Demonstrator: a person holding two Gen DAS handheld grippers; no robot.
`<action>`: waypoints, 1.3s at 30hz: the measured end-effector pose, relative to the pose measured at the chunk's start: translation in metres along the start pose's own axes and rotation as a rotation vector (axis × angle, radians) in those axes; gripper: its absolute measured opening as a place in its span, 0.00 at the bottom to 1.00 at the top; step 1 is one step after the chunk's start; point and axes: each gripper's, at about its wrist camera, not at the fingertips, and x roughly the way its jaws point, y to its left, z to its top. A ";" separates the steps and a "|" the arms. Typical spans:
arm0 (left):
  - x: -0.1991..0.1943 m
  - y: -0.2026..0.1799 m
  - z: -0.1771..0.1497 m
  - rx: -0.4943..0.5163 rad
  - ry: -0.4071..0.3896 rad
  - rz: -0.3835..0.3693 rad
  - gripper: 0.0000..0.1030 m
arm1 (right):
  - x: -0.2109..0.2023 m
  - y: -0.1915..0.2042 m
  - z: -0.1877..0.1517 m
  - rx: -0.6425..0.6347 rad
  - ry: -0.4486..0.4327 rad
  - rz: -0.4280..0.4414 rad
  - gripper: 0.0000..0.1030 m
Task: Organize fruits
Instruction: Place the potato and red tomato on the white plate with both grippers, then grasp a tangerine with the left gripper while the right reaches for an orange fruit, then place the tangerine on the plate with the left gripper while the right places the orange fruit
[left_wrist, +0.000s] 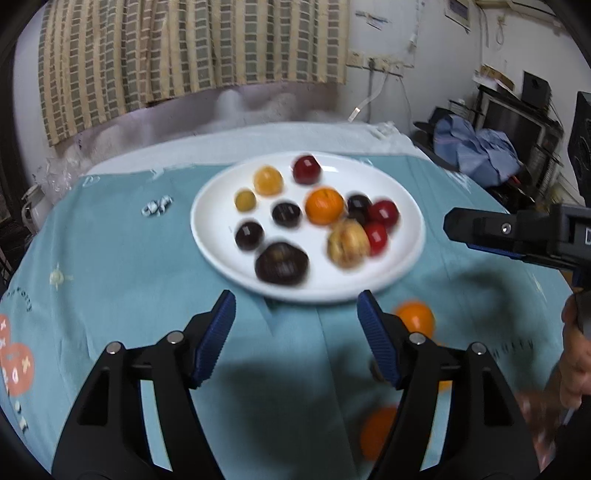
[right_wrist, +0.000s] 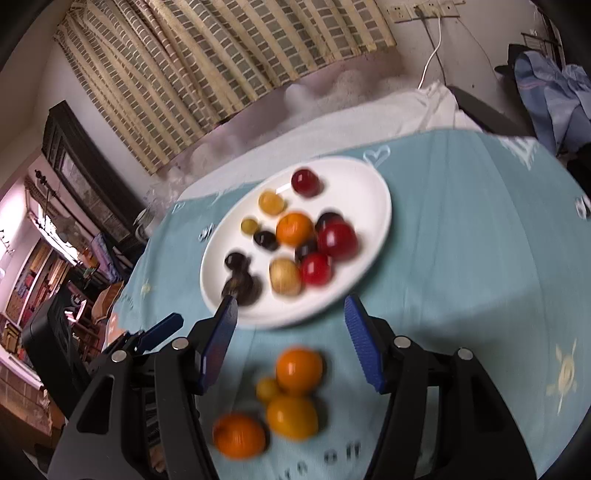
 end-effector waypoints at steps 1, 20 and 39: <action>-0.004 -0.003 -0.005 0.012 0.005 -0.012 0.68 | -0.002 -0.003 -0.007 0.011 0.011 0.002 0.59; -0.016 -0.051 -0.063 0.191 0.084 -0.113 0.46 | -0.003 0.001 -0.041 -0.001 0.130 0.073 0.59; -0.026 -0.031 -0.056 0.131 0.050 -0.040 0.45 | 0.024 0.008 -0.064 -0.063 0.223 0.013 0.37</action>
